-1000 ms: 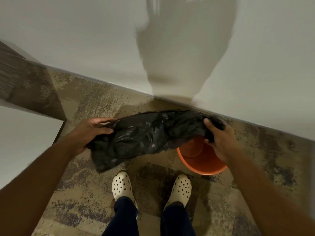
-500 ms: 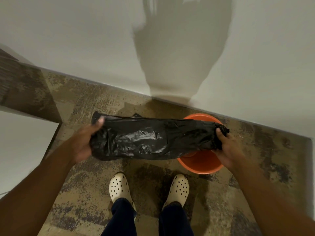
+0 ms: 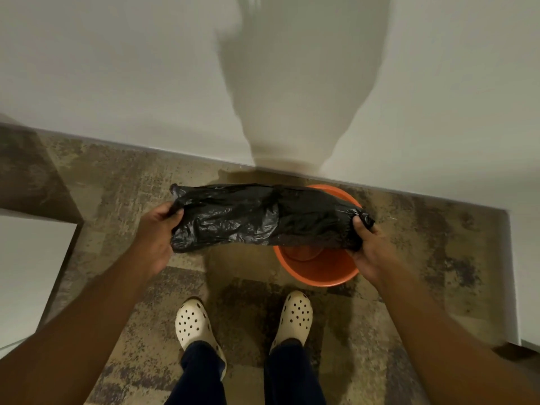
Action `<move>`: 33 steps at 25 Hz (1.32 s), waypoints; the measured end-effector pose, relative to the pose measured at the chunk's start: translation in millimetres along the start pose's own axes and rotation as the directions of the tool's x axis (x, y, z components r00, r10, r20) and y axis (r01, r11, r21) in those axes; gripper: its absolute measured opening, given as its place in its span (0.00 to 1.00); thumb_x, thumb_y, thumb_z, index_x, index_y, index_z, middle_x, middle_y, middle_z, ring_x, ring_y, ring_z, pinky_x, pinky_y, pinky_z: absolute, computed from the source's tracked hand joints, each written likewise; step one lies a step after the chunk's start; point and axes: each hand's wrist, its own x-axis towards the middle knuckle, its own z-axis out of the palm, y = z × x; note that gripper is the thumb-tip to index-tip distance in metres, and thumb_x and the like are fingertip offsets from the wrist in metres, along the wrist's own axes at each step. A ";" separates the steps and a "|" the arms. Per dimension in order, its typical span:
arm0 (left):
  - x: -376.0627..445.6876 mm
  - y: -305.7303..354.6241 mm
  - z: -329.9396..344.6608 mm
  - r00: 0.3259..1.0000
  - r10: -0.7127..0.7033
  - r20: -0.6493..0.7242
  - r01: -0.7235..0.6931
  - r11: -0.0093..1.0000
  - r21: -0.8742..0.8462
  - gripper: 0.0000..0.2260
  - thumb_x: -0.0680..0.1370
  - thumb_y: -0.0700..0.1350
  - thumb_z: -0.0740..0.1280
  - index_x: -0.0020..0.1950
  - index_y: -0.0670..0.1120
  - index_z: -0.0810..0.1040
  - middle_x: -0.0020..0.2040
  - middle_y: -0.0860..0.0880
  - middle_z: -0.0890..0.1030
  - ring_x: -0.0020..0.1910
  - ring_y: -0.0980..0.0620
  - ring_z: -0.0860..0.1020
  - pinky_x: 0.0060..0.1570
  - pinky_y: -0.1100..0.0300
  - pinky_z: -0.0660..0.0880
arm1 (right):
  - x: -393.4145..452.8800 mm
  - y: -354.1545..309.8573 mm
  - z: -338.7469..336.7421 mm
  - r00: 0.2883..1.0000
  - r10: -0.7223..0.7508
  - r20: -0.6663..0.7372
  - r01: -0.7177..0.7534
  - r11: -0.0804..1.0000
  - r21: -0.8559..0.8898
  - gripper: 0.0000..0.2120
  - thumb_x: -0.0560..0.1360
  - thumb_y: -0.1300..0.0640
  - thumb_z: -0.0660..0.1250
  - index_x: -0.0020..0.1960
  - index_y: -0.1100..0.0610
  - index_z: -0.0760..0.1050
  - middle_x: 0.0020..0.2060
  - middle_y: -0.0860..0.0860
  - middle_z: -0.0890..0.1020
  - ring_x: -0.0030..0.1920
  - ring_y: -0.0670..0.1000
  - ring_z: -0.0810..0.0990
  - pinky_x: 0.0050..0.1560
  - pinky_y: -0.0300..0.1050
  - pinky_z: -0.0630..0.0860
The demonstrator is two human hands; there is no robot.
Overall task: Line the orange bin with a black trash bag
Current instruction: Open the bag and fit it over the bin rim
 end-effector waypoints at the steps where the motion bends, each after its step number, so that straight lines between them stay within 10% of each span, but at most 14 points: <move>1: 1.2 -3.2 5.4 0.998 0.032 -0.053 -0.030 0.999 0.037 0.11 0.85 0.36 0.66 0.65 0.43 0.83 0.58 0.44 0.87 0.54 0.44 0.87 0.55 0.46 0.83 | 0.3 0.7 -6.4 1.000 0.008 -0.010 -0.008 1.000 -0.005 0.20 0.83 0.61 0.67 0.75 0.61 0.74 0.64 0.61 0.84 0.62 0.62 0.83 0.44 0.54 0.88; 6: 6.5 -14.1 19.5 0.975 0.091 -0.204 -0.071 0.992 0.103 0.12 0.83 0.41 0.72 0.66 0.44 0.83 0.53 0.49 0.87 0.50 0.48 0.85 0.61 0.44 0.81 | 9.1 9.0 -41.2 0.995 0.049 -0.091 -0.058 0.992 -0.109 0.16 0.83 0.65 0.67 0.70 0.61 0.76 0.66 0.63 0.82 0.65 0.63 0.82 0.56 0.58 0.83; 15: -13.5 -37.2 78.9 0.998 0.005 -0.059 0.000 0.996 0.084 0.09 0.79 0.38 0.75 0.49 0.52 0.89 0.47 0.49 0.91 0.43 0.50 0.90 0.40 0.55 0.87 | 43.7 11.4 -65.0 0.981 -0.034 -0.193 -0.061 0.882 -0.467 0.24 0.79 0.64 0.73 0.74 0.58 0.75 0.73 0.56 0.76 0.73 0.59 0.76 0.73 0.57 0.76; 21: -26.6 -61.4 160.9 0.988 -0.137 0.073 0.135 0.990 0.035 0.08 0.80 0.32 0.72 0.55 0.43 0.86 0.48 0.43 0.91 0.44 0.47 0.91 0.37 0.57 0.86 | 10.0 24.6 -42.9 0.989 -0.109 0.095 0.145 0.753 -0.642 0.09 0.82 0.56 0.71 0.61 0.54 0.83 0.56 0.49 0.86 0.55 0.49 0.86 0.49 0.41 0.85; 27: -39.6 -74.3 223.6 0.947 -0.219 0.236 0.190 0.971 0.142 0.08 0.80 0.35 0.73 0.54 0.47 0.86 0.47 0.50 0.91 0.47 0.54 0.90 0.47 0.58 0.86 | -2.2 18.3 3.8 0.926 -0.116 0.360 0.323 0.737 -0.594 0.26 0.72 0.45 0.80 0.66 0.54 0.83 0.56 0.46 0.87 0.56 0.44 0.87 0.59 0.42 0.84; 33: -27.4 -83.5 240.4 0.970 -0.190 0.151 0.161 0.970 0.183 0.04 0.75 0.41 0.79 0.48 0.45 0.87 0.43 0.49 0.91 0.43 0.52 0.90 0.37 0.61 0.84 | 22.1 3.4 -2.9 0.945 -0.093 0.314 0.261 0.792 -0.552 0.08 0.72 0.62 0.81 0.50 0.54 0.86 0.44 0.52 0.91 0.46 0.50 0.90 0.46 0.44 0.86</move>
